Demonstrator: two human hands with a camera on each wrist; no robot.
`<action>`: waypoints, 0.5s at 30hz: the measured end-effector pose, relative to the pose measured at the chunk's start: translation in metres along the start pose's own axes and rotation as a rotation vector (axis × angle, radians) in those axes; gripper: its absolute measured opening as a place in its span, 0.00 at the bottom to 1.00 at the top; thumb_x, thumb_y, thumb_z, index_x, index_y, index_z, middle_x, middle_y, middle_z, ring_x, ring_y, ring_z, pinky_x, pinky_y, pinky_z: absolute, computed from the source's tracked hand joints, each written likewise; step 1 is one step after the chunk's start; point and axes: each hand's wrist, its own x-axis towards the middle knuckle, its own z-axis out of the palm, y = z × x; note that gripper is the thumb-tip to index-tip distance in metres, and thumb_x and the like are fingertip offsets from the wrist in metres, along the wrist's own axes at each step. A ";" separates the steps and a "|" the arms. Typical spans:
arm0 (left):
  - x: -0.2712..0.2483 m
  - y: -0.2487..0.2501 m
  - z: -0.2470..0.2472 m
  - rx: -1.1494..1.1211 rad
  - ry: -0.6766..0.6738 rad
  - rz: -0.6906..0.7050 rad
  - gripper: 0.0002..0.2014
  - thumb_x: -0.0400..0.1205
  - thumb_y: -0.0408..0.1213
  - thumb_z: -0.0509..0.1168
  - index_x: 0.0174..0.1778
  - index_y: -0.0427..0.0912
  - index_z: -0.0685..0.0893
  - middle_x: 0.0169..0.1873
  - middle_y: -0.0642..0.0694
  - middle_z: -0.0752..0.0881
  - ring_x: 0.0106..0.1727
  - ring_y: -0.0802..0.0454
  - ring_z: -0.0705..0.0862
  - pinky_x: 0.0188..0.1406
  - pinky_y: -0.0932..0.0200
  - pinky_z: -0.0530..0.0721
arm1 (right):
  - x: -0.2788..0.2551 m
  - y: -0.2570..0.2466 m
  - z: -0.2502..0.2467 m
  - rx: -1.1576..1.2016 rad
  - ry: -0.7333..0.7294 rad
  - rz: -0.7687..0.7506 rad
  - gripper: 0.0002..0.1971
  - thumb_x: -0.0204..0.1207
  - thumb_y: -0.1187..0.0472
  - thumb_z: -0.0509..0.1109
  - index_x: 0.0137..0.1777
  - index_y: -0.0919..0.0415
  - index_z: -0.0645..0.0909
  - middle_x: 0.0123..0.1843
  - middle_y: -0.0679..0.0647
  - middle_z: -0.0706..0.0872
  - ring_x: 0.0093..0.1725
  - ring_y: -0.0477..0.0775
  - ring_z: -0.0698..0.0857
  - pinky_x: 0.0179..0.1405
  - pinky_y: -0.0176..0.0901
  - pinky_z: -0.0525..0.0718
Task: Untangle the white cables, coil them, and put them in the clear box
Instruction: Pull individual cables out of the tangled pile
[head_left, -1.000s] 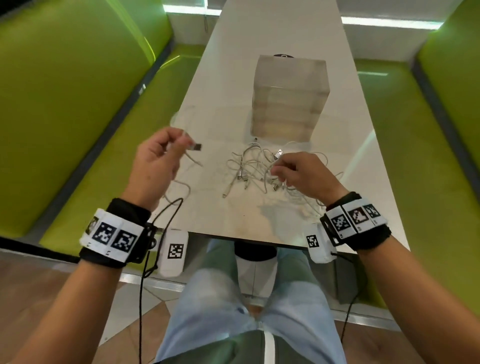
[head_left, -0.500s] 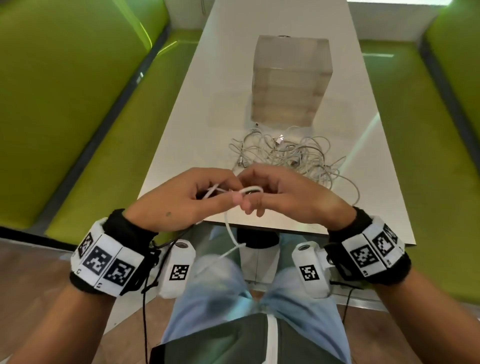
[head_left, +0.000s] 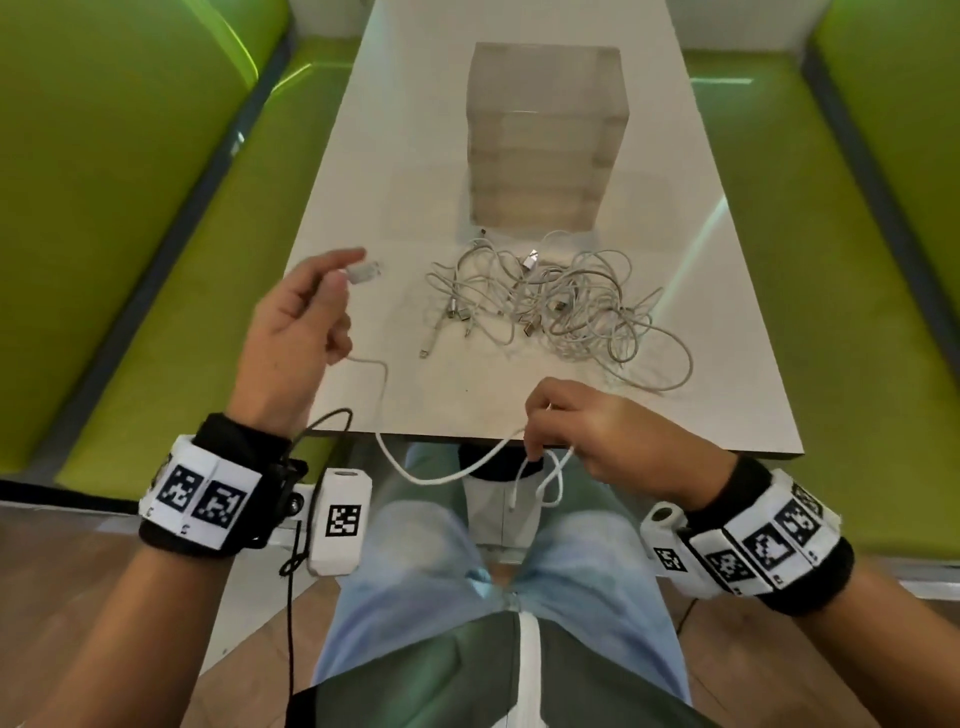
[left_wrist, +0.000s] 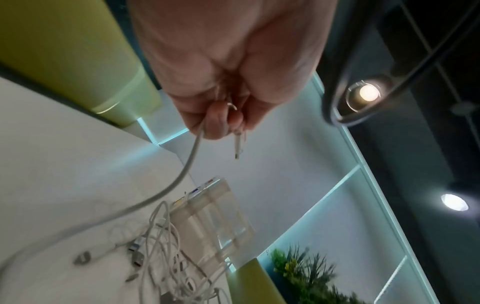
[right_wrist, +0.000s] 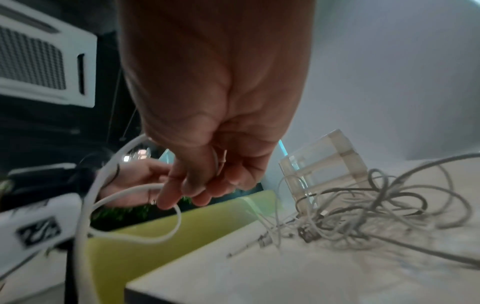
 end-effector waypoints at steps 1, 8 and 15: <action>0.001 0.002 -0.001 -0.046 0.010 0.027 0.13 0.88 0.32 0.53 0.63 0.44 0.81 0.36 0.51 0.78 0.29 0.60 0.69 0.25 0.68 0.69 | -0.001 0.003 0.006 -0.079 -0.040 0.008 0.23 0.64 0.65 0.45 0.47 0.58 0.82 0.54 0.56 0.79 0.45 0.53 0.79 0.38 0.39 0.79; 0.000 0.013 0.015 -0.234 -0.197 0.117 0.18 0.85 0.31 0.55 0.72 0.43 0.71 0.43 0.52 0.89 0.40 0.57 0.83 0.41 0.62 0.82 | -0.003 0.011 0.038 -0.003 -0.256 0.063 0.24 0.73 0.76 0.60 0.65 0.56 0.80 0.69 0.59 0.77 0.64 0.58 0.79 0.59 0.48 0.81; -0.008 -0.007 0.029 -0.208 -0.284 -0.101 0.17 0.84 0.20 0.52 0.66 0.35 0.76 0.36 0.45 0.82 0.56 0.42 0.88 0.63 0.41 0.83 | 0.026 0.031 0.013 0.172 0.128 0.317 0.09 0.80 0.65 0.65 0.56 0.58 0.84 0.52 0.52 0.86 0.45 0.43 0.78 0.49 0.32 0.75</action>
